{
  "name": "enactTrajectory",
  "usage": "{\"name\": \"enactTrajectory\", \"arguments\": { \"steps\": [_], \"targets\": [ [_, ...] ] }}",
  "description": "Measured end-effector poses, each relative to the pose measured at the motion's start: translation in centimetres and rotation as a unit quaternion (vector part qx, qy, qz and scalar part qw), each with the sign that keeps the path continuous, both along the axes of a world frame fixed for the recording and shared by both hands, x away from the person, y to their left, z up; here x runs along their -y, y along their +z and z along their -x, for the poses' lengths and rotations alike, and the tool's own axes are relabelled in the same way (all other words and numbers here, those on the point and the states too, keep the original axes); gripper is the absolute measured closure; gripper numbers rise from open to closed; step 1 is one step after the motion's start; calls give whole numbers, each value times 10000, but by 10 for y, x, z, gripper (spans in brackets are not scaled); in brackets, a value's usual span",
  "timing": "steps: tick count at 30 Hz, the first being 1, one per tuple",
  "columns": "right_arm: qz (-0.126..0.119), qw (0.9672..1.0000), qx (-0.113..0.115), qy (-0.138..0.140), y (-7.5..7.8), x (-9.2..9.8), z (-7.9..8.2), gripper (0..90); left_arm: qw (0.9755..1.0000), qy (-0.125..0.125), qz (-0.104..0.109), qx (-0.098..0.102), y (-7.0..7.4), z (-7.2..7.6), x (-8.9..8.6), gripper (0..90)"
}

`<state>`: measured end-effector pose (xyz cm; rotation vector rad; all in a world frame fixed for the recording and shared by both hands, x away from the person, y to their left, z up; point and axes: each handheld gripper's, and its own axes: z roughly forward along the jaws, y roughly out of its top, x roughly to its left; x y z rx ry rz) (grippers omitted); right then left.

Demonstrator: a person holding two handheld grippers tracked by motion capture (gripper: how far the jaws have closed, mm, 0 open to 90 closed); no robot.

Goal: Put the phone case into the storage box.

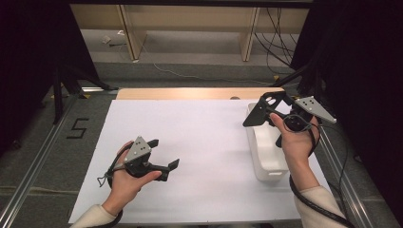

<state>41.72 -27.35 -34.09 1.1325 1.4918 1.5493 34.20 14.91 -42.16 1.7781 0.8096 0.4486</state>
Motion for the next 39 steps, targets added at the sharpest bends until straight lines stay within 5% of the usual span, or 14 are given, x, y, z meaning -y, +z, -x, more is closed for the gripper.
{"name": "enactTrajectory", "arguments": {
  "steps": [39],
  "targets": [
    [39, 9997, 4, -234, 0, 13, -2, 154, 10000, 10, 16, 4, 0, 0, 0, 0]
  ]
}}
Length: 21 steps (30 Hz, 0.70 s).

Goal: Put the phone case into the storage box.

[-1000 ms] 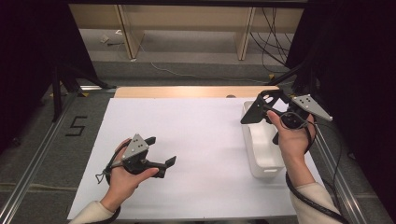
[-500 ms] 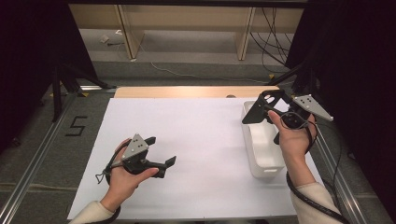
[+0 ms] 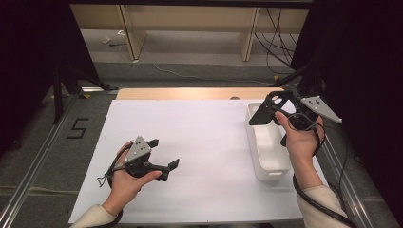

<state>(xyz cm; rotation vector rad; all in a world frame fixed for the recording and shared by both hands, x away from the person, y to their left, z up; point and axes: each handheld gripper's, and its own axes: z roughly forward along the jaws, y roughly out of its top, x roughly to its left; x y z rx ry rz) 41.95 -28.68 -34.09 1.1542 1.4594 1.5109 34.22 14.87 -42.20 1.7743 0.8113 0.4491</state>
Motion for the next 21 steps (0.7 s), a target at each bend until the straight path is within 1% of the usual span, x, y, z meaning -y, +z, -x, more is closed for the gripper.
{"name": "enactTrajectory", "arguments": {
  "steps": [18, 21],
  "targets": [
    [30, 9999, 0, -120, -1, 7, -2, 154, 10000, 3, 15, 2, 1, 1, 0, 0],
    [25, 9999, -27, -149, -2, 8, -2, 154, 10000, -5, 11, 14, 1, 1, 0, 0]
  ]
}}
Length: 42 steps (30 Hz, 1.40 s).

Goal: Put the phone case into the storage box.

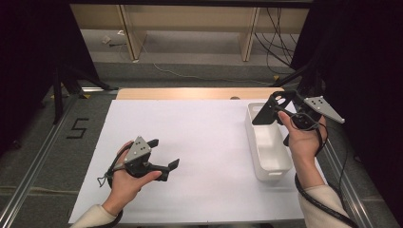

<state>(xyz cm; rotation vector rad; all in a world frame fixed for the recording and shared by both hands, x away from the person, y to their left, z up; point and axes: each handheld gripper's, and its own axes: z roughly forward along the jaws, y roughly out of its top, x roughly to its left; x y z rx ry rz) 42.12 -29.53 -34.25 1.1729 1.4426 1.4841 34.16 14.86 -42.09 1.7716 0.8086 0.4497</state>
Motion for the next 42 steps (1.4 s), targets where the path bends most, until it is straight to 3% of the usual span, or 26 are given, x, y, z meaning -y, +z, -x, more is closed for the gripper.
{"name": "enactTrajectory", "arguments": {
  "steps": [42],
  "targets": [
    [110, 9998, -53, -128, -5, 7, -3, 154, 10000, -1, 1, 1, 0, 0, -1, 0]
  ]
}}
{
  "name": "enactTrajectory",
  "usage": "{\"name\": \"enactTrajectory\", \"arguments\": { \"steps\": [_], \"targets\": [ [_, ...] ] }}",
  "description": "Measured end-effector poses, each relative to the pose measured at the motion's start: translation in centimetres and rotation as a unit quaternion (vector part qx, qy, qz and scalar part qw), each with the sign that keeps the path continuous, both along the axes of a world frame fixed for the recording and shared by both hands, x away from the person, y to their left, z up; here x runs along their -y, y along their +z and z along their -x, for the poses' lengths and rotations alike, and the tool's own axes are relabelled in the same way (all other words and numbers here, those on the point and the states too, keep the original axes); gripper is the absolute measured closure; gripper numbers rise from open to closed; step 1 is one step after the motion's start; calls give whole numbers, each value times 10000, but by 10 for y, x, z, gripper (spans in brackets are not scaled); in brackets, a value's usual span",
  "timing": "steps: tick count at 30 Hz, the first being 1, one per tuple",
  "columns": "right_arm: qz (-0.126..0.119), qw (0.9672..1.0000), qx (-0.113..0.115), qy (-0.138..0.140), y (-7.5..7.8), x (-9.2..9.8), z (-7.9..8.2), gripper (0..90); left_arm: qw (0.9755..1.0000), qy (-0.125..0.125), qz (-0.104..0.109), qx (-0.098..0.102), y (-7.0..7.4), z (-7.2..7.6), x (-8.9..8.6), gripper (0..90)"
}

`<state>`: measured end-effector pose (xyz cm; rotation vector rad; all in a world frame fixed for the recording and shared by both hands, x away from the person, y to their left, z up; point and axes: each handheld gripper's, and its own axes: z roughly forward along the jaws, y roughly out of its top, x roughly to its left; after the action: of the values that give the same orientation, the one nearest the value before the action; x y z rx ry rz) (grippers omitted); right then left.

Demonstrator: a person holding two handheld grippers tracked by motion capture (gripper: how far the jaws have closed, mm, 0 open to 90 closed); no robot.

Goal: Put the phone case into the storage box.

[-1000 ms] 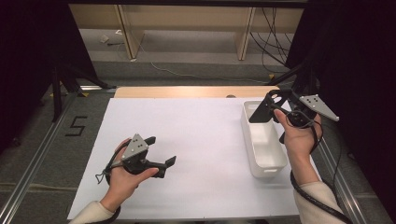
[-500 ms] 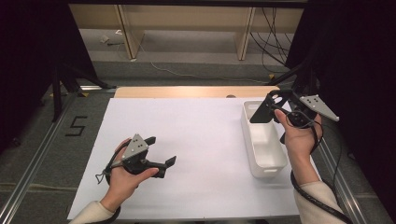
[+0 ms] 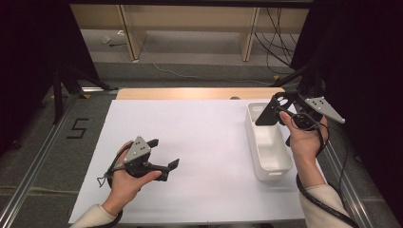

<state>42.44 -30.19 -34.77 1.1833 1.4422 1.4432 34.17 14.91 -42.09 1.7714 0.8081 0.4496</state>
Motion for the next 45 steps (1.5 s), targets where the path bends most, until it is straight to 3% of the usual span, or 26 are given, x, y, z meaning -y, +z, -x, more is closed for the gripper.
{"name": "enactTrajectory", "arguments": {
  "steps": [23, 45],
  "targets": [
    [98, 9999, -120, 32, -6, -2, -3, 154, 10000, -7, 15, -4, 0, 0, 0, 0],
    [271, 9995, -158, 42, -7, -2, -17, 153, 10000, 9, 20, -20, -1, 0, -1, 0]
  ]
}}
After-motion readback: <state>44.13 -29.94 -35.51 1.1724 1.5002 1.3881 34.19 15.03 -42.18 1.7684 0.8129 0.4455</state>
